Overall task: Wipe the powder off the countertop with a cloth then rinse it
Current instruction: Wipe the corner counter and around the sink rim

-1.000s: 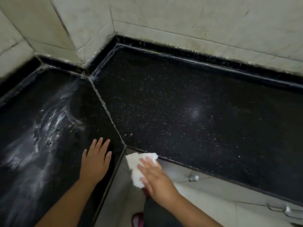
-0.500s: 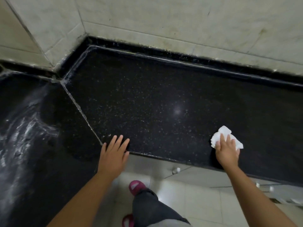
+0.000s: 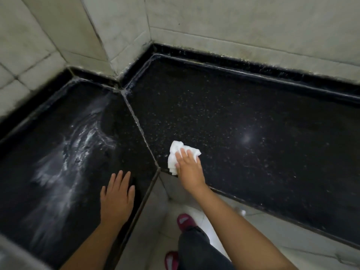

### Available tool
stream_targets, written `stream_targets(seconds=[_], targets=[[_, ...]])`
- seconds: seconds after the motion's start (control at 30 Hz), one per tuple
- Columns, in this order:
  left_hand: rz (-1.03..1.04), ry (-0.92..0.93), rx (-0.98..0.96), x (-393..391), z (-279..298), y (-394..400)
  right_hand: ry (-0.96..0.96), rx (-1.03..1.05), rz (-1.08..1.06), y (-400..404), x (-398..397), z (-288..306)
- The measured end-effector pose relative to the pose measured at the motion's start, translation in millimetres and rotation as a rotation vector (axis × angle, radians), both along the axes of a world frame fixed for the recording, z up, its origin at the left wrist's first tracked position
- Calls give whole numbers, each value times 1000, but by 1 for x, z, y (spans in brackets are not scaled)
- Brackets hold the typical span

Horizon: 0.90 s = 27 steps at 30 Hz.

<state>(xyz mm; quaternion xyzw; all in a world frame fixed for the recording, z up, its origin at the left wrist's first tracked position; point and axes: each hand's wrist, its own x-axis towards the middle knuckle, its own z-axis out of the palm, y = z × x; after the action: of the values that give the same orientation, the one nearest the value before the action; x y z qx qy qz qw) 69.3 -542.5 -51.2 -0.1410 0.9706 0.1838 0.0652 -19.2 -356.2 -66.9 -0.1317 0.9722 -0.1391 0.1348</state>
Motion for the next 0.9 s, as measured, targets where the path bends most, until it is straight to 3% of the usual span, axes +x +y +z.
stream_targets(seconds=[0.1, 0.13, 0.27, 0.37, 0.53, 0.63, 0.73, 0.9], targets=[[93, -29, -19, 21, 4, -23, -45, -11, 50, -32, -29, 2], [117, -35, -26, 27, 4, -28, 40, -78, 90, -42, -30, 0], [182, -84, -38, 47, -2, -38, -1, -194, 430, -37, 10, 12], [193, -73, -19, 57, -7, -45, -294, -151, 659, -2, 43, 21], [216, -49, -23, 65, -9, -56, -326, -187, 680, 13, 53, 39], [259, -38, -23, 71, -8, -64, -100, -301, 543, 5, 51, 34], [287, -38, -37, 78, -9, -73, -210, -129, 574, -8, 57, 20], [311, -66, -55, 86, -7, -85, 96, -381, 456, -28, 50, 43]])
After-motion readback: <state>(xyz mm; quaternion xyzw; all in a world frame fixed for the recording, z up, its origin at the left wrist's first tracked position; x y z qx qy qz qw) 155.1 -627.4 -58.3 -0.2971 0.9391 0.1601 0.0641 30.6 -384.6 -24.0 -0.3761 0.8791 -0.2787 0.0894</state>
